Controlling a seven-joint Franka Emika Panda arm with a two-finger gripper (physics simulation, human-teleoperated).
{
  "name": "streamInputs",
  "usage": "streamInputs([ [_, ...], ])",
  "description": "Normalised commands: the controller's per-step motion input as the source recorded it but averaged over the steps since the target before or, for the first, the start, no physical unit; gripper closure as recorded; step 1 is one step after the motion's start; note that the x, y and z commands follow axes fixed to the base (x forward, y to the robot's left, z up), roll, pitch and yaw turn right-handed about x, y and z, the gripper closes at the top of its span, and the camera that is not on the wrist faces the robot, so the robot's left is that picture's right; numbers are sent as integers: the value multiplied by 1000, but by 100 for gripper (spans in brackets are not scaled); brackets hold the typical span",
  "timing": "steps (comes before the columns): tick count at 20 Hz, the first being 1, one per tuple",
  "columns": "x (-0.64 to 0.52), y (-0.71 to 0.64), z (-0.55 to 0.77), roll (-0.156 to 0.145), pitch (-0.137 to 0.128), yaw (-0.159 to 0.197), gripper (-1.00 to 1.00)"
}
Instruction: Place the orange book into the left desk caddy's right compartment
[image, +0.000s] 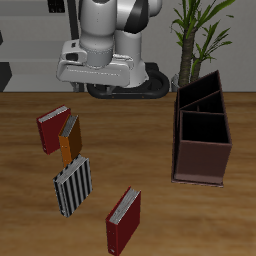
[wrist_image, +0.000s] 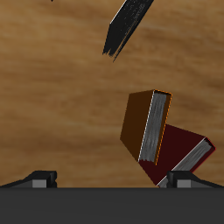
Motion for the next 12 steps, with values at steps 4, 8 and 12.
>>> streamInputs([
  [4,93,-54,-137,117,1,44,-100],
  [8,-57,-373,-149,-21,6,-32,-100],
  [12,46,-193,-62,45,-6,11,-100],
])
